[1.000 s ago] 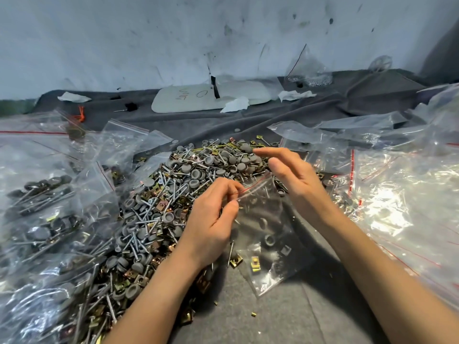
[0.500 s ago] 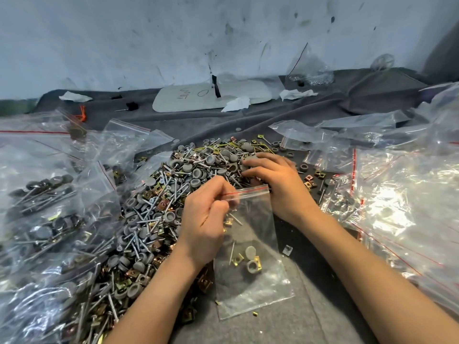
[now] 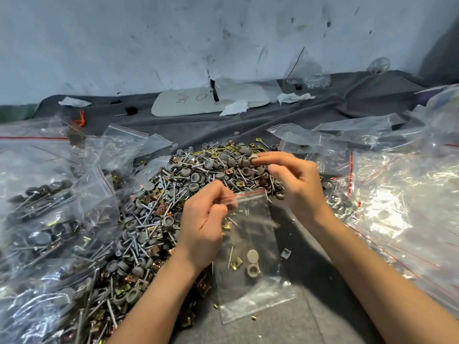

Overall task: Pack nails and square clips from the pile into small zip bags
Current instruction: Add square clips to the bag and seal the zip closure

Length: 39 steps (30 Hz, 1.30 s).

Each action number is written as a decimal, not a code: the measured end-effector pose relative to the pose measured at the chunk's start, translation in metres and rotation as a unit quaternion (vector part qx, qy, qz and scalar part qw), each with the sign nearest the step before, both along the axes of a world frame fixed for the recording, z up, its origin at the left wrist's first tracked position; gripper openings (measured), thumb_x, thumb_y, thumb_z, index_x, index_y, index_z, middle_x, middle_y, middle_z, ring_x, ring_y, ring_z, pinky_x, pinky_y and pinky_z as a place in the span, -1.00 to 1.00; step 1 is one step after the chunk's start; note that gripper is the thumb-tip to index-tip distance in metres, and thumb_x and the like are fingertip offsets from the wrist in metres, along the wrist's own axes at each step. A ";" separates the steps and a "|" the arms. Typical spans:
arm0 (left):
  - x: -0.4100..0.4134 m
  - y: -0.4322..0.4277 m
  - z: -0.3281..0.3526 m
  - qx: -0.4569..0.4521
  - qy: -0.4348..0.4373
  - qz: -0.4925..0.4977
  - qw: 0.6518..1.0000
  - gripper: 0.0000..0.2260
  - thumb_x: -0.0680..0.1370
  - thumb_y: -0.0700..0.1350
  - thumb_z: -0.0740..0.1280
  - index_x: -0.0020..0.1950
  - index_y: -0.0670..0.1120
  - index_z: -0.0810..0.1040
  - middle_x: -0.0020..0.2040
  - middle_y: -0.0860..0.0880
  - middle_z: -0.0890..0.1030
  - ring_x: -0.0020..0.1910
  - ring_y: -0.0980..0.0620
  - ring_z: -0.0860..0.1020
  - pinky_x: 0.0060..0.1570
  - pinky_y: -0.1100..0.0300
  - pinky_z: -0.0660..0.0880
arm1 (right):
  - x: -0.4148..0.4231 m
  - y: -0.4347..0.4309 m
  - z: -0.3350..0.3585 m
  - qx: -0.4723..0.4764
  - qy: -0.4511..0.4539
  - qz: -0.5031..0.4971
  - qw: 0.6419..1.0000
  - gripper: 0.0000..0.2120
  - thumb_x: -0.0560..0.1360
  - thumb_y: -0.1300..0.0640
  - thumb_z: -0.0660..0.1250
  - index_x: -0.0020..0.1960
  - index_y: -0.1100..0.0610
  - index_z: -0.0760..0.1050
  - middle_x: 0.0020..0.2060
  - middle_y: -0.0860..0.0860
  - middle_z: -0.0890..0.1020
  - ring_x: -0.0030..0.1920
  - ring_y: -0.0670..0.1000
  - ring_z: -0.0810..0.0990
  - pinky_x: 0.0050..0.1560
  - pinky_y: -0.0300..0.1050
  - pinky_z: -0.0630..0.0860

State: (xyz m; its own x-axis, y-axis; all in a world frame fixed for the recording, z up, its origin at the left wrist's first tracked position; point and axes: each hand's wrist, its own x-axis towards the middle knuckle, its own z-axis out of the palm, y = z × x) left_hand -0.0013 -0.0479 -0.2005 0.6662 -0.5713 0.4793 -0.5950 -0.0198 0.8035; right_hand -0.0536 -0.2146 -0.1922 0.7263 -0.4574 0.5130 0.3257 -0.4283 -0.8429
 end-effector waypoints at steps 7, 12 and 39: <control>-0.002 0.000 0.003 0.006 -0.010 -0.015 1.000 -0.89 0.43 -0.23 0.11 -0.29 -0.08 0.31 -0.31 -0.23 0.43 -0.33 -0.14 0.34 -0.31 -0.03 0.29 | -0.010 0.012 0.009 -0.027 0.018 0.116 0.993 -0.76 0.41 0.27 0.19 -0.23 0.26 0.64 -0.18 0.07 0.71 0.03 0.07 0.60 0.11 0.12 0.50; -0.002 0.000 0.001 0.009 -0.019 -0.025 0.999 -0.89 0.44 -0.22 0.12 -0.28 -0.06 0.32 -0.30 -0.21 0.46 -0.34 -0.13 0.36 -0.32 -0.05 0.31 | -0.011 0.009 0.009 0.005 0.006 0.121 0.993 -0.77 0.43 0.24 0.18 -0.15 0.23 0.62 -0.16 0.07 0.70 -0.02 0.04 0.63 0.08 -0.03 0.52; 0.002 0.001 -0.003 0.037 -0.057 -0.021 0.997 -0.90 0.44 -0.21 0.14 -0.23 -0.21 0.40 -0.29 -0.17 0.48 -0.32 -0.09 0.39 -0.29 -0.05 0.35 | -0.008 0.000 0.001 -0.005 -0.003 0.058 0.998 -0.65 0.48 0.25 0.08 -0.05 0.26 0.65 0.01 0.08 0.67 0.15 0.01 0.57 0.22 -0.06 0.42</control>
State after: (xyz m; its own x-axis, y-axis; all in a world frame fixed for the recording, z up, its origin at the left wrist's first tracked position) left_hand 0.0004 -0.0470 -0.2032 0.5841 -0.6340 0.5068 -0.6846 -0.0494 0.7272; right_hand -0.0617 -0.2145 -0.1917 0.7706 -0.3660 0.5217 0.3785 -0.3956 -0.8368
